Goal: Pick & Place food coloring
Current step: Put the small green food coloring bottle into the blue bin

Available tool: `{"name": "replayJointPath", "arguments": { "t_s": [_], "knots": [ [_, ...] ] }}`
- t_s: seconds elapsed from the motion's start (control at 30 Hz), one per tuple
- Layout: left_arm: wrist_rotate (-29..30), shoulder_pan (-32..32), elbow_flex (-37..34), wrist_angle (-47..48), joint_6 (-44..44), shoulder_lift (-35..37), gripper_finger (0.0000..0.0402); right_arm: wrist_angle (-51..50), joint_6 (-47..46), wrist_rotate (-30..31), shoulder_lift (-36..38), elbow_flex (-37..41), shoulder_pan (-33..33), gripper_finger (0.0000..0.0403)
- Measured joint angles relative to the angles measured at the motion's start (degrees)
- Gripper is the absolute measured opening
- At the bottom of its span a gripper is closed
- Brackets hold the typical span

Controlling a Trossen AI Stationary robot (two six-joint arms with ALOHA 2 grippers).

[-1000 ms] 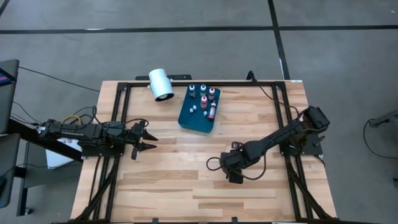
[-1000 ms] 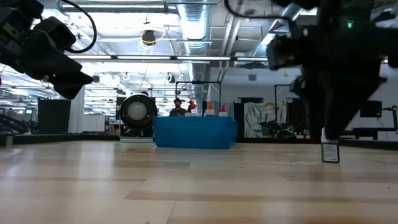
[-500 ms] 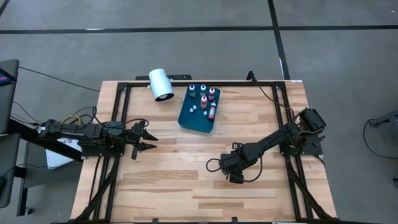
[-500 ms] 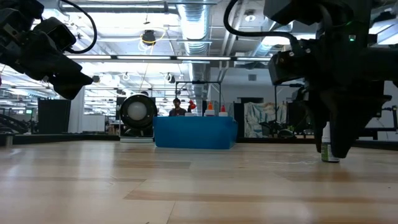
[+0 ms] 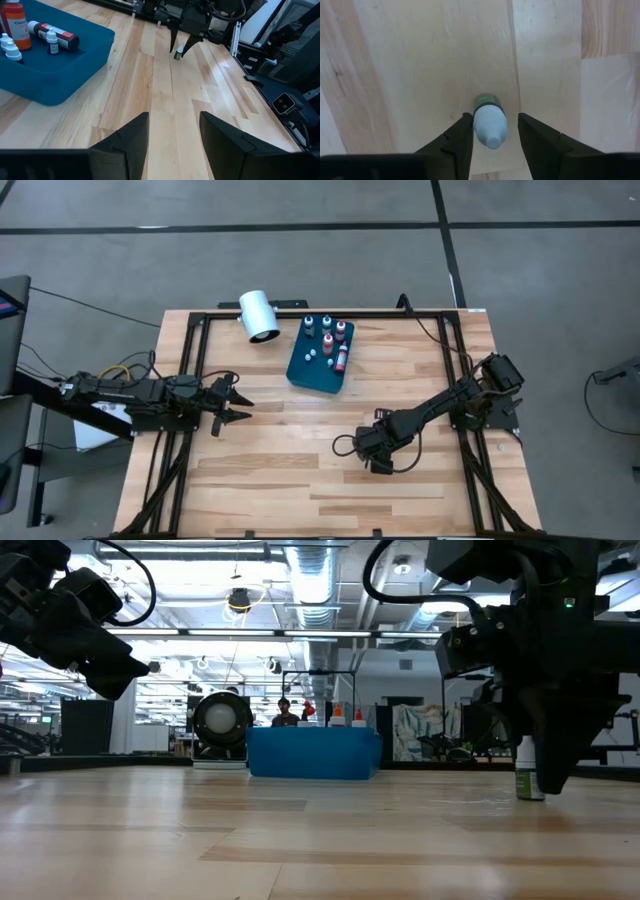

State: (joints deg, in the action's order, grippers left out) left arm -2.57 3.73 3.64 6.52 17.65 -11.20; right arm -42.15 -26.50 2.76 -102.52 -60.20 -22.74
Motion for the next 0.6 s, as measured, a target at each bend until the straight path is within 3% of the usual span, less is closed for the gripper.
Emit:
{"name": "replayJointPath", "arguments": {
  "t_s": [0.27,0.6],
  "knots": [
    [0.0,0.0,0.0,0.0,0.0,0.0,0.0167,0.2,0.0,-0.3,0.0,0.0,0.0,0.0127],
    [0.0,0.0,0.0,0.0,0.0,0.0,0.0167,0.9,0.0,-0.5,0.0,0.0,0.0,0.0143]
  ]
}}
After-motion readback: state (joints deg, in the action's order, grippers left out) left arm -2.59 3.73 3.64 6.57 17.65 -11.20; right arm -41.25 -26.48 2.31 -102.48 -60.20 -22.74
